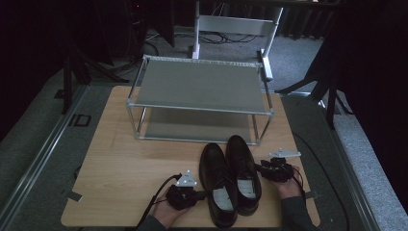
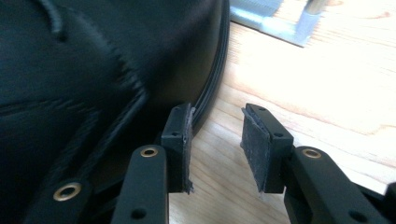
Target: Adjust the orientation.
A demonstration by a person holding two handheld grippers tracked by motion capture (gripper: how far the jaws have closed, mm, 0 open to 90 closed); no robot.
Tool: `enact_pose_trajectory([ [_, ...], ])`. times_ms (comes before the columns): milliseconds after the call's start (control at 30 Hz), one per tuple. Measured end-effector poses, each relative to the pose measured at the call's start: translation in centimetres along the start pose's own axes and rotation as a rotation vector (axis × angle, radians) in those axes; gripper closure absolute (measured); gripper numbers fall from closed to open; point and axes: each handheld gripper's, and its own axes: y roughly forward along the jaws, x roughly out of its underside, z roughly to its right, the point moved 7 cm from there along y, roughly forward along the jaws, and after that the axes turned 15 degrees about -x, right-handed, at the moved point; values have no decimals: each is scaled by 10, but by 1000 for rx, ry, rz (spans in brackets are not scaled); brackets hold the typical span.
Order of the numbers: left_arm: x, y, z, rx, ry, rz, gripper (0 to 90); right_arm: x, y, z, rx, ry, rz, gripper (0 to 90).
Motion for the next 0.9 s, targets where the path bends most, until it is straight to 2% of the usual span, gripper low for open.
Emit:
enact_pose_trajectory([
  [167, -5, 6, 12, 11, 37, -3, 899, 4, -5, 5, -3, 18, 9, 617],
  [333, -7, 6, 11, 19, 45, 4, 874, 6, -7, 6, -5, 24, 11, 603],
  [433, -7, 7, 8, -2, 39, 1, 804, 6, -8, 5, -5, 25, 14, 594],
  [567, -6, 5, 10, -23, 38, 6, 758, 7, -10, 5, -4, 28, 14, 578],
  [700, -7, -4, 18, 1, 39, 33, 734, 9, -13, 3, -7, 35, 16, 563],
  [767, -8, -8, 24, 44, 34, 49, 727, 11, -16, 1, -10, 35, 20, 557],
  [800, -8, -9, 27, 52, 47, 53, 729, 12, -17, 0, -15, 37, 20, 553],
  [900, -6, -8, 32, 34, 76, 40, 728, 17, -21, -3, -29, 43, 23, 547],
])
